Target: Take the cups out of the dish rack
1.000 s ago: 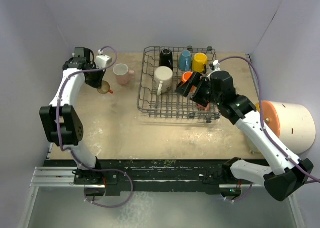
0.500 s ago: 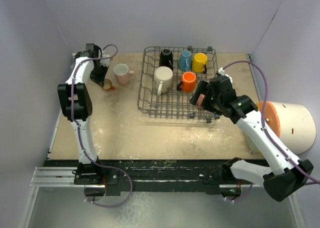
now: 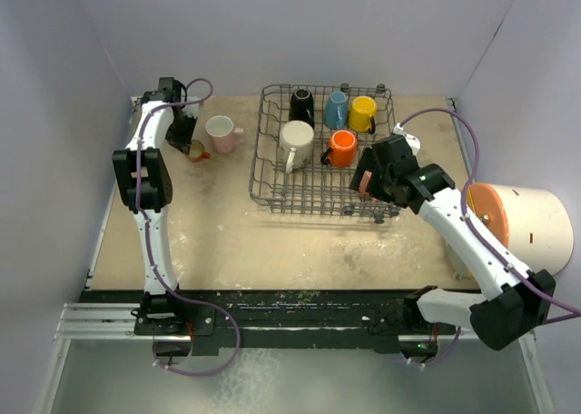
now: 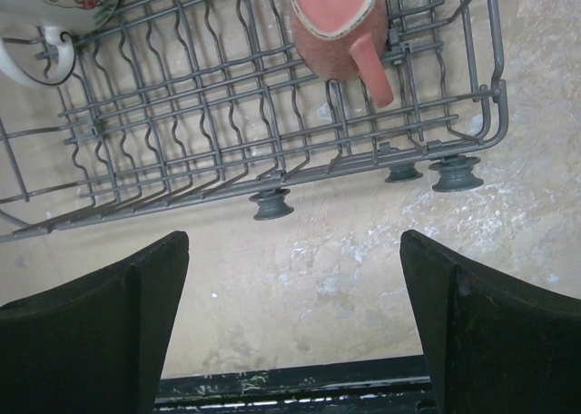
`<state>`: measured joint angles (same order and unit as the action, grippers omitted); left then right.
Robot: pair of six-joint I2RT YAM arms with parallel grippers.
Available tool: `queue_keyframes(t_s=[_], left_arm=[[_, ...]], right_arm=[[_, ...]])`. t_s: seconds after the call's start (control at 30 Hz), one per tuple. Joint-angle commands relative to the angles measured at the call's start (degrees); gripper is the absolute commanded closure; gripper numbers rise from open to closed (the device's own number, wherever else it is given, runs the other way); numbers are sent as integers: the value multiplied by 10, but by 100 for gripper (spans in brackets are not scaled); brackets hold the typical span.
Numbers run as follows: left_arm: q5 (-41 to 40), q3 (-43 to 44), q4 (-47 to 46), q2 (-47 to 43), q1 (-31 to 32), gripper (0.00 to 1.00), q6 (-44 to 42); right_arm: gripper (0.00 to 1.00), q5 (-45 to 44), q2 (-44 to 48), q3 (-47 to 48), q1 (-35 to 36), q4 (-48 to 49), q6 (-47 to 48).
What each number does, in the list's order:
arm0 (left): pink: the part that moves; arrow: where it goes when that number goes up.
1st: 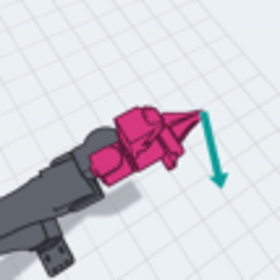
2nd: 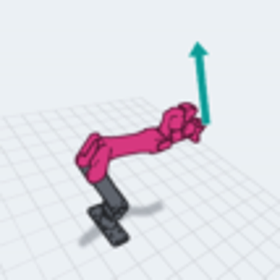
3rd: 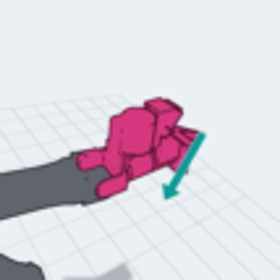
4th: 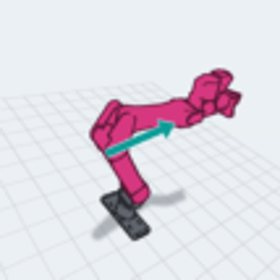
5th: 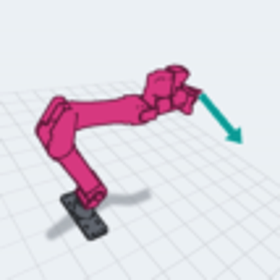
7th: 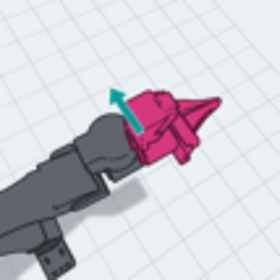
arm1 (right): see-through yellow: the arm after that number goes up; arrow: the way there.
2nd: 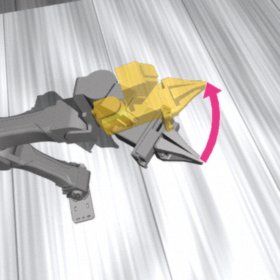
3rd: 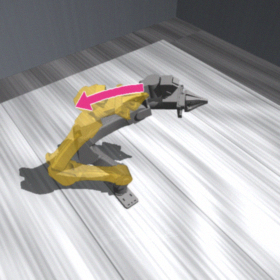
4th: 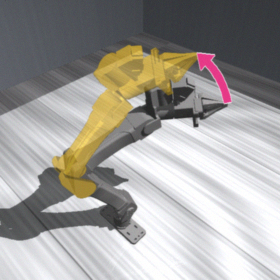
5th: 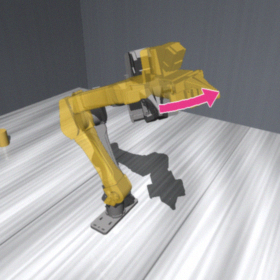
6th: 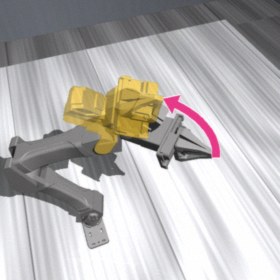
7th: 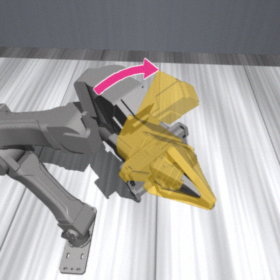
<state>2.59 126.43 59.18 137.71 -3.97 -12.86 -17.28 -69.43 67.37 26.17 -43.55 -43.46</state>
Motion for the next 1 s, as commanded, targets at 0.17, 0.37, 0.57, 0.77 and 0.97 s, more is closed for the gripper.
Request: queue_keyframes(t_s=[0.17,0.37,0.57,0.77,0.97], left_arm=[[8,7,-66,-34,-8,40,8],[17,-29,-99,-105,-12,38,2],[56,-34,-77,-185,-14,37,-14],[177,-116,-19,-310,-21,12,-43],[273,-269,-2,-433,-21,0,-76]], right_arm=[[0,-43,-49,20,-11,19,22],[0,-64,-80,25,-17,25,29],[4,-76,-117,30,-39,39,53],[17,-62,-178,44,-55,76,93],[27,-29,-231,49,-82,111,128]])
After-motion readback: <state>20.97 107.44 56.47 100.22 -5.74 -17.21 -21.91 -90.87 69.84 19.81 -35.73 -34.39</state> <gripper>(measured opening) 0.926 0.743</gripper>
